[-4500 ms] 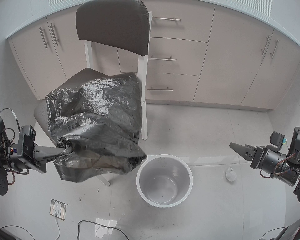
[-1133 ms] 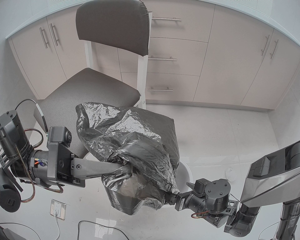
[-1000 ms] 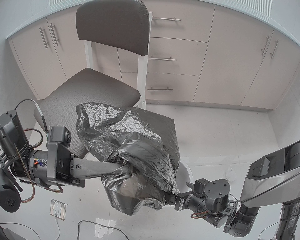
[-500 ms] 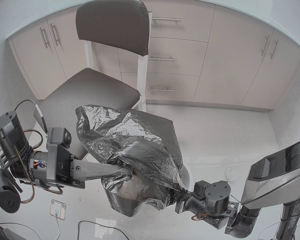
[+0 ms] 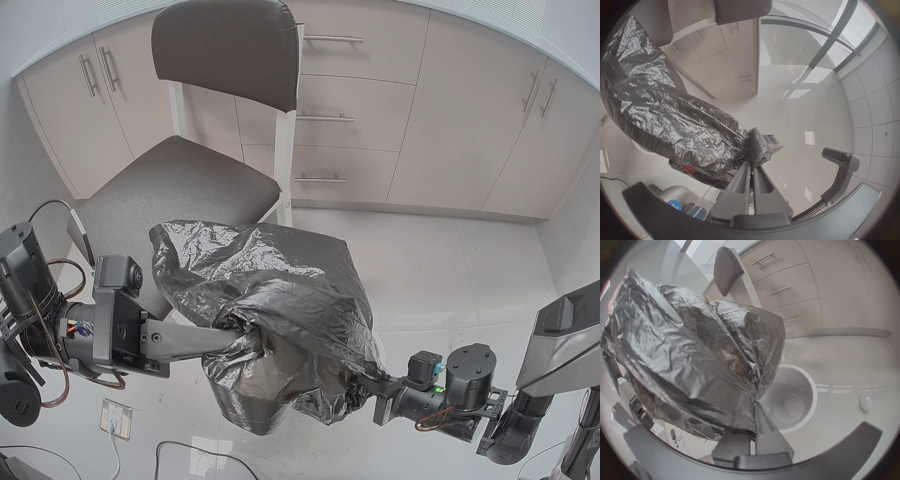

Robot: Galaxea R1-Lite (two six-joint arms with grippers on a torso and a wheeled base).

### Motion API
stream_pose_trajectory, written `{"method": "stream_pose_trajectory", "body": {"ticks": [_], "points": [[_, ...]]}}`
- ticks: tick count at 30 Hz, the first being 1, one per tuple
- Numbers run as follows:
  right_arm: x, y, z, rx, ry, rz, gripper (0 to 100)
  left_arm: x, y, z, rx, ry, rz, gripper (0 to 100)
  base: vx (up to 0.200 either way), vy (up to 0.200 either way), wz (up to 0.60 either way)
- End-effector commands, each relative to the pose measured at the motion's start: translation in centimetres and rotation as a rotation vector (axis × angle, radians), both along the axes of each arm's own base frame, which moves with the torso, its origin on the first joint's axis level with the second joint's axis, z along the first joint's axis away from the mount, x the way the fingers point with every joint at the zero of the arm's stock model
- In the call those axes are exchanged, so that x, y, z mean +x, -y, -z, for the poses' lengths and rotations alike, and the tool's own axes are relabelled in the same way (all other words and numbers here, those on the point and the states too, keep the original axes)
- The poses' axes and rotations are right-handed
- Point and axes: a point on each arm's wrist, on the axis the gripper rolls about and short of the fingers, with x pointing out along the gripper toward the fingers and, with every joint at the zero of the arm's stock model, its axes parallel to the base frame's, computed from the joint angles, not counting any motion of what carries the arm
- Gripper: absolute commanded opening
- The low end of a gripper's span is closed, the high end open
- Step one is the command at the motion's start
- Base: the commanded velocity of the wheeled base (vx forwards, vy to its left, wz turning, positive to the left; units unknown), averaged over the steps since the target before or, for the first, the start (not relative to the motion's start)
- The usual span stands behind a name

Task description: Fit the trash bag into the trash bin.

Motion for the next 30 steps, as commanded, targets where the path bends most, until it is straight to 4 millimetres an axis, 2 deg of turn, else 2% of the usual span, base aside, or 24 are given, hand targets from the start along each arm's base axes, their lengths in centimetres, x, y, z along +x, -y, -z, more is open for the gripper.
{"method": "stream_pose_trajectory", "body": {"ticks": [1, 6, 10, 11, 16, 18, 20, 30], "points": [[1.2, 5.3, -2.1, 0.062, 0.014, -0.071, 0, 0.0, 0.0, 0.0, 0.001, -0.001, 0.000, 0, 0.000, 0.000, 0.00], [1.9, 9.6, -3.3, 0.150, -0.016, -0.206, 0, -0.1, 0.0, 0.3, 0.006, 0.001, 0.012, 0, 0.000, 0.000, 0.00], [0.9, 11.1, -5.5, 0.208, 0.035, -0.294, 0, 0.3, 0.3, 0.9, 0.017, -0.023, 0.017, 0, 0.000, 0.000, 0.00], [0.8, 11.1, -5.6, 0.211, 0.036, -0.296, 0, 0.3, 0.3, 0.9, 0.017, -0.023, 0.017, 0, 0.000, 0.000, 0.00], [-2.3, 10.7, -9.5, 0.287, 0.102, -0.366, 0, 0.3, 1.0, 1.3, 0.026, -0.042, 0.046, 0, 0.000, 0.000, 0.00], [-3.0, 10.5, -10.1, 0.306, 0.091, -0.384, 0, 0.2, 1.1, 1.3, 0.027, -0.044, 0.053, 0, 0.000, 0.000, 0.00], [-4.5, 9.7, -11.7, 0.367, 0.034, -0.452, 0, 0.0, 1.4, 1.4, 0.029, -0.048, 0.069, 0, 0.000, 0.000, 0.00], [-6.5, 8.8, -13.3, 0.419, -0.010, -0.535, 0, 1.0, 3.1, 3.8, 0.079, -0.126, 0.117, 0, 0.000, 0.000, 0.00]]}}
